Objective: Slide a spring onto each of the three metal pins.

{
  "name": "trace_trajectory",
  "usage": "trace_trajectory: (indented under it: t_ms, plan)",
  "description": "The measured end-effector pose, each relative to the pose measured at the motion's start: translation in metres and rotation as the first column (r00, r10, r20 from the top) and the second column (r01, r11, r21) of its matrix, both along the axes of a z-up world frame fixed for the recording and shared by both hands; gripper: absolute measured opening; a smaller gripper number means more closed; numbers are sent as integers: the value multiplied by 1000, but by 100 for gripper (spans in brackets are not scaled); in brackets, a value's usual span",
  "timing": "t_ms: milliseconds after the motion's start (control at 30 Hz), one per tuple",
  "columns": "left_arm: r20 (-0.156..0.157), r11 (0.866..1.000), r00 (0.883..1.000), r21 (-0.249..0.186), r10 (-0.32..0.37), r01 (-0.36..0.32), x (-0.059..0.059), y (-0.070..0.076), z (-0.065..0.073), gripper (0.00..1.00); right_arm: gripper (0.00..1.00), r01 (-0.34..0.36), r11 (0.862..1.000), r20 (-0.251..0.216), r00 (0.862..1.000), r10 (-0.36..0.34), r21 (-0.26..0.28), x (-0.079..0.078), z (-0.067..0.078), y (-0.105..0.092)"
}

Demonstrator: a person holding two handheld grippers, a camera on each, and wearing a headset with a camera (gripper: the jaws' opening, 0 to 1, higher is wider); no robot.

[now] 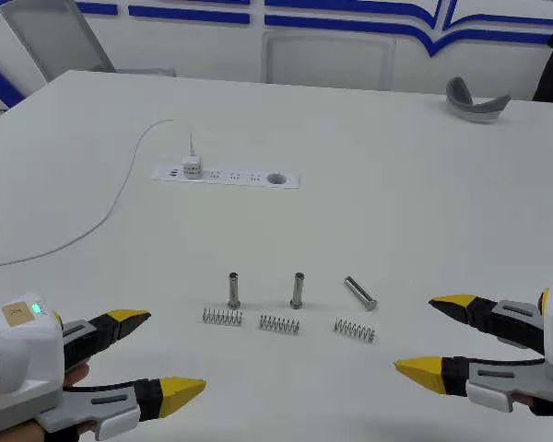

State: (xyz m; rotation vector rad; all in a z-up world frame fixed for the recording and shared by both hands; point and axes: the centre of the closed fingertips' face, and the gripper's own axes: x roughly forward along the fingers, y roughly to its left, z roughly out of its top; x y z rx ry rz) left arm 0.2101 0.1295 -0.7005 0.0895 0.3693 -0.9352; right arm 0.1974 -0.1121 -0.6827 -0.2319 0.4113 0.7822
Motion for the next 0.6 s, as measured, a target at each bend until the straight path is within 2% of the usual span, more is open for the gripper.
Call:
trace_trajectory:
  t_ms: [600]
  plan:
    - [2,1000,1000,2,1,-1,1,-1,1,72,59,19,1000,0,1000,-19,9,2,4,-1]
